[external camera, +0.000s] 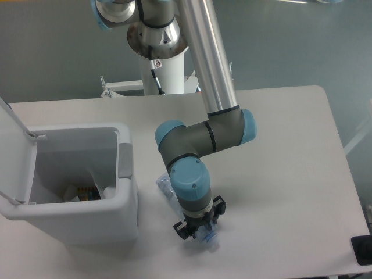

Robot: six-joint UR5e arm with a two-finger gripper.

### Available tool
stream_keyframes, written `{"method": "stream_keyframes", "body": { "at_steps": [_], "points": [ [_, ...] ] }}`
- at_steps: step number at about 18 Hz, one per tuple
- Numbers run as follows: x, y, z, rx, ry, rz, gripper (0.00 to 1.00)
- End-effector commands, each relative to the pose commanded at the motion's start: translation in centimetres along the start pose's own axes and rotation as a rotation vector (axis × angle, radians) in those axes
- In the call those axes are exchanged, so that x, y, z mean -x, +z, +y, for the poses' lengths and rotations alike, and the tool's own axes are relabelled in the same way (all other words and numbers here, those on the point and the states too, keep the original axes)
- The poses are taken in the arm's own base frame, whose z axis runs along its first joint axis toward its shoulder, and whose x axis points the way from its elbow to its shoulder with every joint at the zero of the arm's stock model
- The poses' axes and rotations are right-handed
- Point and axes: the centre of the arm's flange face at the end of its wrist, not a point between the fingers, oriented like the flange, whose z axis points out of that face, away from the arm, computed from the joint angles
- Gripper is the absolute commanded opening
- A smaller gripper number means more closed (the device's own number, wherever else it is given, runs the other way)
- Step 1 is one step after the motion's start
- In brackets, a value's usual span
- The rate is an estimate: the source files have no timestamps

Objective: Place the trash in the trash can
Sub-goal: 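Lower the gripper onto the bottle cap end and close, then lift the water bottle by its cap end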

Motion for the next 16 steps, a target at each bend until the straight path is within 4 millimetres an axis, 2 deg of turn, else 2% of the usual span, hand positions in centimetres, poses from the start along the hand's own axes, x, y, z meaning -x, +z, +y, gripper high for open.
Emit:
{"method": "stream_keyframes", "body": {
  "at_steps": [8,10,13,16],
  "points": [
    [0.0,-0.4,-0.1,-0.006,0.006,0.003,0.58],
    [0.0,-0.5,-0.1,-0.005,0.006,0.004,0.51],
    [0.0,-0.7,-0.2,-0.010,0.007,0.005,0.51],
    [0.0,-2.1,-1.1,-0.038,0.002,0.017,0.52]
  ]
}}
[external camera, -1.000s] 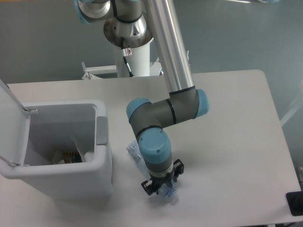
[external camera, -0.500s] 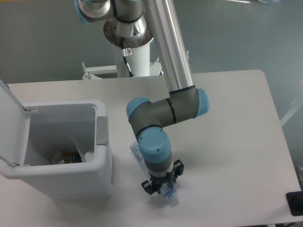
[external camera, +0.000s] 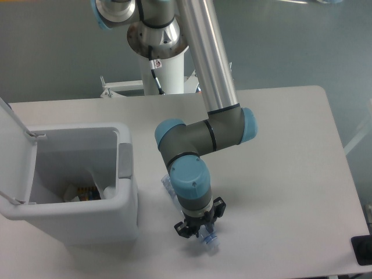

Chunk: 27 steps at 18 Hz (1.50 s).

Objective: Place the trash in the trash can
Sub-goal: 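Lift the water bottle by its cap end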

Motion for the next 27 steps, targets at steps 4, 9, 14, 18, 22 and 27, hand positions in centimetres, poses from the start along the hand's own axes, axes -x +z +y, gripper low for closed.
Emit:
{"method": "stream_keyframes", "body": {
  "at_steps": [4,9,14,18,22,27],
  "points": [
    [1.2,-2.4,-1.8,-0.046,-0.021,0.012,0.52],
    [5.1,-8.2,-5.5,-0.137,-0.086,0.137,0.52],
    [7.0,-21.2,-9.8,-0.344,-0.092,0.365,0.52],
    [7.8,-30.1,-9.9,-0.495,-0.073,0.404,0.52],
    [7.4,-36.1,-8.0,-0.600,-0.045,0.441,0.52],
    [1.5,-41.5,-3.6,-0.653,0.067,0.494,0.52]
  ]
}}
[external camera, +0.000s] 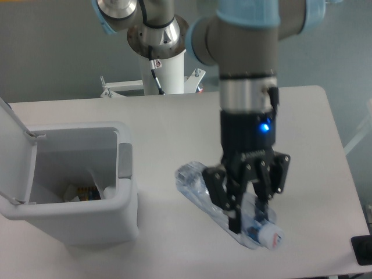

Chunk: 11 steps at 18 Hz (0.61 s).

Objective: Place the trash in the trash can
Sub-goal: 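Lift the water bottle by its cap end, then carry the bottle over the trash can and lower it inside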

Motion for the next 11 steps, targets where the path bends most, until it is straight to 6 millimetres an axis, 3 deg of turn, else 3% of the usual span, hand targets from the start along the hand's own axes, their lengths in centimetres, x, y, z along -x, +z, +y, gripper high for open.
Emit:
{"method": "stream_keyframes", "body": {
  "at_steps": [5,7,11],
  "points": [
    [-7.7,1.6,4.8,0.077,0.099,0.085,0.51],
    [-10.9,3.0,8.0,0.133,0.166,0.125,0.51],
    [-13.2,5.7,14.0,0.246,0.214,0.157,0.52]
  ]
}}
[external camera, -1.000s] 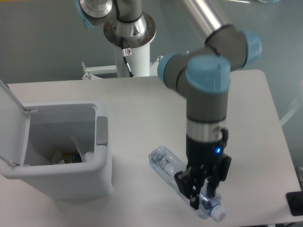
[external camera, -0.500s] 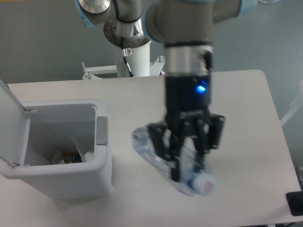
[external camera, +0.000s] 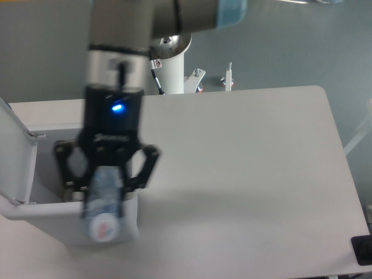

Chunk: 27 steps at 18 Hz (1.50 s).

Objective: Place the trash in the trash can
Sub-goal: 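Carry the bottle over the trash can and lower it inside, then open the gripper and withdraw it from the trash can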

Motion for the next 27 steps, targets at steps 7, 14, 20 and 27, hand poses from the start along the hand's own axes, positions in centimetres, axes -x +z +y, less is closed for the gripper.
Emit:
{"method": "stream_keyframes", "body": {
  "at_steps": [7,14,20,27],
  "points": [
    [-0.4,-0.6,0.2,-0.003,0.023,0.002,1.00],
    [8.6,-5.5,-2.7,-0.087,-0.068,-0.103,1.00],
    [20.2,-9.3,-3.7,-0.117,-0.113,-0.290,1.00],
    [25.0,-12.4,-1.2,0.096,0.200,-0.476,1.00]
  ]
}}
